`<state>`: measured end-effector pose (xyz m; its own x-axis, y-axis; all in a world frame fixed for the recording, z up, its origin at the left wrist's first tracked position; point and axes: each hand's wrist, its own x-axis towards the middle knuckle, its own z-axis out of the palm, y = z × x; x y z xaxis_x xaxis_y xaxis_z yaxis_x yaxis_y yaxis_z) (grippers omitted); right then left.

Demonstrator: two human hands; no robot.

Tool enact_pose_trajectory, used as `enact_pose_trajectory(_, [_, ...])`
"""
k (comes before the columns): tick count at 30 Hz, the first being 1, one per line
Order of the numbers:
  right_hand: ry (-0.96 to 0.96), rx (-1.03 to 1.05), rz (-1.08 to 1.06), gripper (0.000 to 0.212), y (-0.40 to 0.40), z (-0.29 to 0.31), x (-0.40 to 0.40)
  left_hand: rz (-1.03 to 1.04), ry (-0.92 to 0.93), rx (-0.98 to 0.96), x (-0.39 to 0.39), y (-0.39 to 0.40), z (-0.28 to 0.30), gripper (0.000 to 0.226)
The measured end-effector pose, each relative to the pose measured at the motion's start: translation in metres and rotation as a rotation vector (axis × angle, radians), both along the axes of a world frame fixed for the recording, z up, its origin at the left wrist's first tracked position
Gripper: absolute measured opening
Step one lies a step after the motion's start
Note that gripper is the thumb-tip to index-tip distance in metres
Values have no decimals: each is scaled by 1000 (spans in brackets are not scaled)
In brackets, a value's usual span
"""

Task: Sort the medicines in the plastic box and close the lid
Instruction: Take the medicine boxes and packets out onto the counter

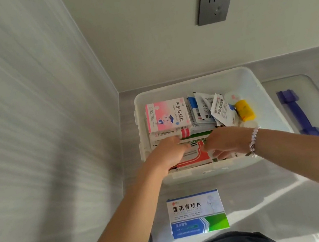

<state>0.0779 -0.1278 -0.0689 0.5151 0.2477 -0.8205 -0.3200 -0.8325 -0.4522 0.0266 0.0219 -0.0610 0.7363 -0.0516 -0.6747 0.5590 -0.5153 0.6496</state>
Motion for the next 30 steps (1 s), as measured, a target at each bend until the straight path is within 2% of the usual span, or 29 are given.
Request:
enact_pose_trajectory(3, [220,93,-175,38,4,-11,4,39,78,-92,4,1,-5,28])
enact_pose_trajectory(6, [335,170,-338,35,5,-18,7,-24,79,-61,5,0,-7,35])
enact_pose_trajectory(16, [373,202,-443,21,0,-30,9,-46,45,20,4,-3,-7,48])
enact_pose_trajectory(20, [477,304,-521,29,1,-30,7,-27,37,18,4,-4,-7,47])
enact_pose_trajectory(30, [405,234,-413,37,2,-23,5,58,1,-70,3,-2,-6,36])
